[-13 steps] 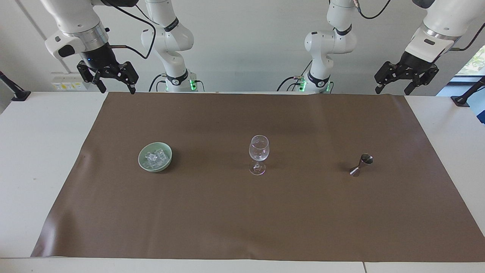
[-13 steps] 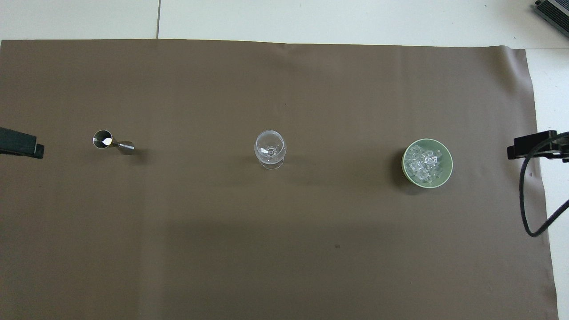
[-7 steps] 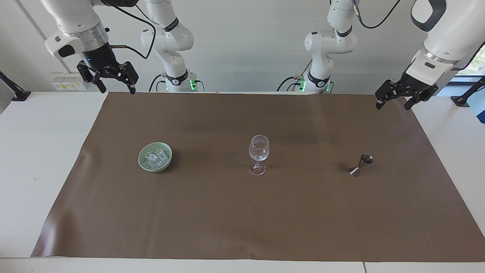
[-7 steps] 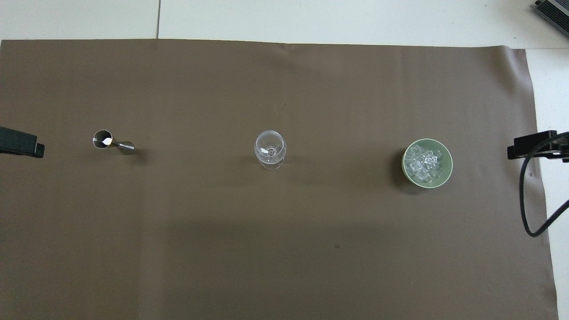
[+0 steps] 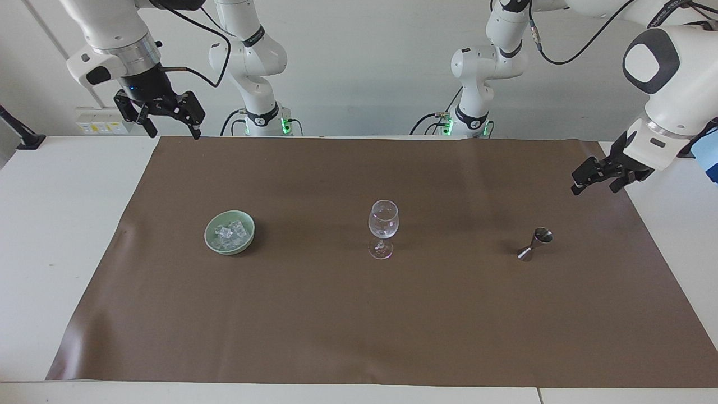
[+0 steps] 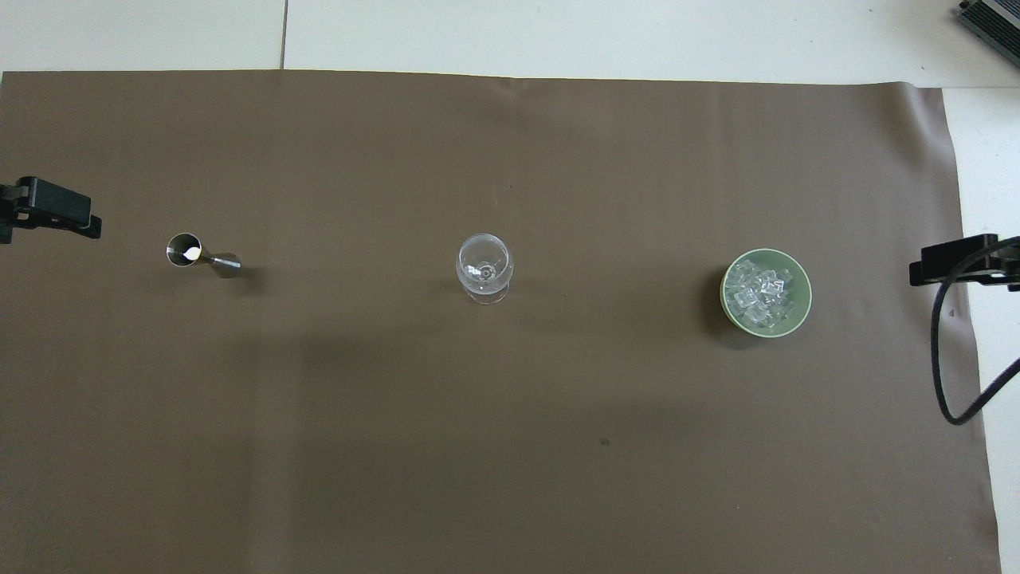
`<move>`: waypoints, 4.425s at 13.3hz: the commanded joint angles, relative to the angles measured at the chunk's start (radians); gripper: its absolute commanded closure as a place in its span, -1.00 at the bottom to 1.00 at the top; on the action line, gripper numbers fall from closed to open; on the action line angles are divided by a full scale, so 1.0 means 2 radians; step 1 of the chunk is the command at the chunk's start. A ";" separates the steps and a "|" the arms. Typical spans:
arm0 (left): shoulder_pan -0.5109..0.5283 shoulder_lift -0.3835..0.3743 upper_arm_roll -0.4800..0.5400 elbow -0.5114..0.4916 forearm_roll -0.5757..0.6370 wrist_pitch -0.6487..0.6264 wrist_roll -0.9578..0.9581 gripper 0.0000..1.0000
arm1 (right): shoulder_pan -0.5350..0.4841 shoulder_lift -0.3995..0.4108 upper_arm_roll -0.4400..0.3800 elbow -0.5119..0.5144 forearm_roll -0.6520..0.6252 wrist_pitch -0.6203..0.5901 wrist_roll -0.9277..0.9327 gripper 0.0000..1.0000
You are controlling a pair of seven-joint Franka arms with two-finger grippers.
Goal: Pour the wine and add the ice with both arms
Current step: 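Move the left gripper toward the small silver jigger, then lower the open left gripper around the silver jigger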
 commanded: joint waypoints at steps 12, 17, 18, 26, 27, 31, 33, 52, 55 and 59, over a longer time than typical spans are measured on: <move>0.090 0.070 0.000 -0.057 -0.235 0.089 -0.244 -1.00 | -0.005 -0.008 0.001 -0.008 0.009 -0.001 -0.009 -1.00; 0.127 0.065 0.000 -0.098 -0.338 0.098 -0.312 -1.00 | -0.005 -0.008 0.001 -0.008 0.009 0.000 -0.009 -1.00; 0.127 0.065 0.000 -0.100 -0.349 0.108 -0.335 -1.00 | -0.005 -0.008 0.001 -0.008 0.009 -0.001 -0.009 -1.00; 0.103 0.060 -0.002 -0.098 -0.332 0.115 -0.477 -1.00 | -0.005 -0.008 0.001 -0.008 0.009 0.000 -0.009 -1.00; 0.091 0.061 -0.001 -0.101 -0.332 0.129 -0.503 -1.00 | -0.005 -0.008 0.001 -0.008 0.009 0.000 -0.009 -1.00; 0.100 0.067 -0.005 -0.088 -0.359 0.150 -0.543 -1.00 | -0.005 -0.008 0.001 -0.008 0.009 0.000 -0.009 -1.00; 0.104 0.070 -0.005 -0.087 -0.364 0.149 -0.545 -1.00 | -0.005 -0.008 0.001 -0.008 0.009 0.000 -0.009 -1.00; 0.133 0.134 -0.018 -0.035 -0.388 0.068 -0.561 -1.00 | -0.005 -0.008 0.001 -0.008 0.009 -0.001 -0.008 -1.00; 0.178 0.159 -0.040 -0.025 -0.388 0.046 -0.526 -1.00 | -0.005 -0.008 0.001 -0.008 0.009 0.000 -0.009 -1.00; 0.193 0.179 -0.042 -0.035 -0.399 0.041 -0.473 -1.00 | -0.005 -0.008 0.001 -0.009 0.009 -0.001 -0.009 -1.00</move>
